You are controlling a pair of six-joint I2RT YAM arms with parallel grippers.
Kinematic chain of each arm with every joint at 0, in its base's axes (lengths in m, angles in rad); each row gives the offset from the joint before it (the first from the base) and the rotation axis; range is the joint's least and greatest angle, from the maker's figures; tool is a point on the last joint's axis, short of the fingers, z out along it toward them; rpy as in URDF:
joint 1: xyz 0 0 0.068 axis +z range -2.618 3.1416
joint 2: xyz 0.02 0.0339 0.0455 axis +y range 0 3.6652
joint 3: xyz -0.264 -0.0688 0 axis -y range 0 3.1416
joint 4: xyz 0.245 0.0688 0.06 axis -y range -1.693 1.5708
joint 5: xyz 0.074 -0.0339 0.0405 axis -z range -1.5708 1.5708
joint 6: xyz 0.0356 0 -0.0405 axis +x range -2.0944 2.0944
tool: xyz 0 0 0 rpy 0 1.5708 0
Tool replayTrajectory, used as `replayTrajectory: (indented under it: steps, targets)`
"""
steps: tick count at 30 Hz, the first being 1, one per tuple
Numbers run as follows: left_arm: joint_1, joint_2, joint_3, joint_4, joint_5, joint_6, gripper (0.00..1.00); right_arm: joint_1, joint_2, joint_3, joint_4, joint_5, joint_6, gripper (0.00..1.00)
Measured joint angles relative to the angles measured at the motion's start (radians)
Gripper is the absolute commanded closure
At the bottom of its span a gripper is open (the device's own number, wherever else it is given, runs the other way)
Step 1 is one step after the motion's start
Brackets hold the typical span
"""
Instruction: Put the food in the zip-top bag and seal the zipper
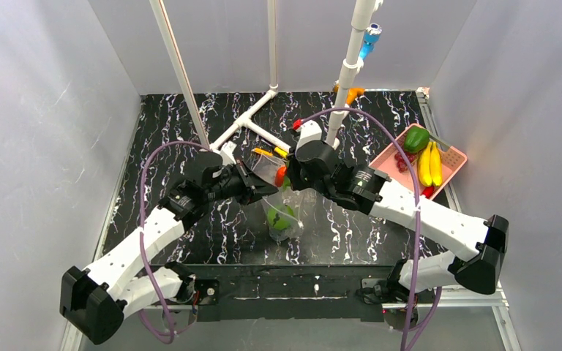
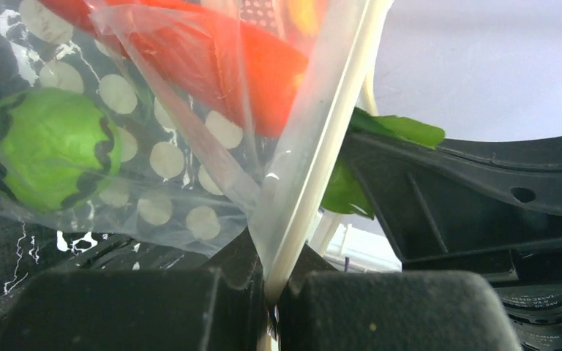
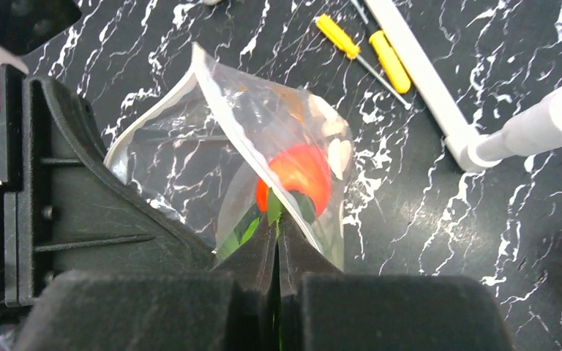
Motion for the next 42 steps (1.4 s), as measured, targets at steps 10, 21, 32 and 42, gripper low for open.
replayTrajectory:
  steps: [10,21,32,42]
  targets:
    - [0.012,-0.136,-0.143,0.03,-0.153,-0.211,1.0,-0.001,0.026,0.009,0.067,0.015,-0.055,0.99]
    - [0.024,-0.235,-0.238,0.006,-0.241,-0.306,1.0,-0.001,0.097,-0.188,0.284,-0.111,-0.086,0.99]
    - [0.024,-0.29,-0.171,-0.164,-0.312,-0.215,1.0,-0.001,0.167,-0.169,0.196,-0.274,-0.074,0.86]
    - [0.024,-0.288,-0.171,-0.18,-0.309,-0.19,1.0,-0.001,0.289,0.014,0.007,-0.418,-0.056,0.43]
